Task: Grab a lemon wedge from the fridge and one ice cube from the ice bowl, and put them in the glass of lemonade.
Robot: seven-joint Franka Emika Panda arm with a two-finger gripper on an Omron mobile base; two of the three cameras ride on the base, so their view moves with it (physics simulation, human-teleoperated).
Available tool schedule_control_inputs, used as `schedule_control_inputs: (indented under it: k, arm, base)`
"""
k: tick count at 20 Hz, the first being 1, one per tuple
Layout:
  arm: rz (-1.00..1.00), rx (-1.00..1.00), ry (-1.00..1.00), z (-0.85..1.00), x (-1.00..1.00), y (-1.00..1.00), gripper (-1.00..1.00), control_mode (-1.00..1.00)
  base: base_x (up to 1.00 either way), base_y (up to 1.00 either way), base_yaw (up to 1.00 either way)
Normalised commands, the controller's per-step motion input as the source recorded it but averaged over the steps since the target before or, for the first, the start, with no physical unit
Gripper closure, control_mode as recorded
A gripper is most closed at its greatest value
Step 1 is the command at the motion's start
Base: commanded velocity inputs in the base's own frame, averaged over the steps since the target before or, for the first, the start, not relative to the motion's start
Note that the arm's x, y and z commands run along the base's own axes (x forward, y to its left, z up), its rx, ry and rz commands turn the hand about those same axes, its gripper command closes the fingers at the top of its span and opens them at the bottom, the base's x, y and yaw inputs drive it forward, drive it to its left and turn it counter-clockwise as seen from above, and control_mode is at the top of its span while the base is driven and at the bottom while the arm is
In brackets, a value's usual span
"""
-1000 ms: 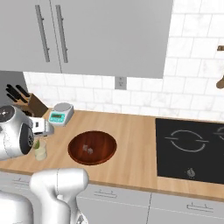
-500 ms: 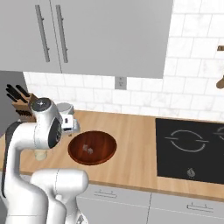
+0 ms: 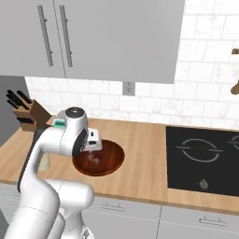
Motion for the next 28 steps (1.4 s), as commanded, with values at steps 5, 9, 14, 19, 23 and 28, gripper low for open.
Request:
schedule_control_inputs:
  k: [5,9,14,19,23,28]
  arm:
    - [-0.03,-0.02,0.2,-0.08,0.42,0.0,-1.0,-1.0]
    - [-0.04,-0.06,0.13,-0.48,0.25,0.0,-1.0,-1.0]
    - [0.0,0.0,0.0,-0.49,0.14,-0.06,-1.0,-1.0]
    - [-0.01,0.0,0.0,-0.21,0.12,-0.07,-1.0,-1.0]
    - [0.0,0.0,-0.01,-0.14,0.04,-0.03,-1.0,-1.0]
    - [0.0,0.0,0.0,-0.05,0.0,0.0,-1.0,-1.0]
  base:
    - [0.0,0.0,0.0]
    - [0.0,0.0,0.0]
    - [0.0,0.0,0.0]
    - [0.0,0.0,0.0]
    - [0.0,0.0,0.0]
    - [0.0,0.0,0.0]
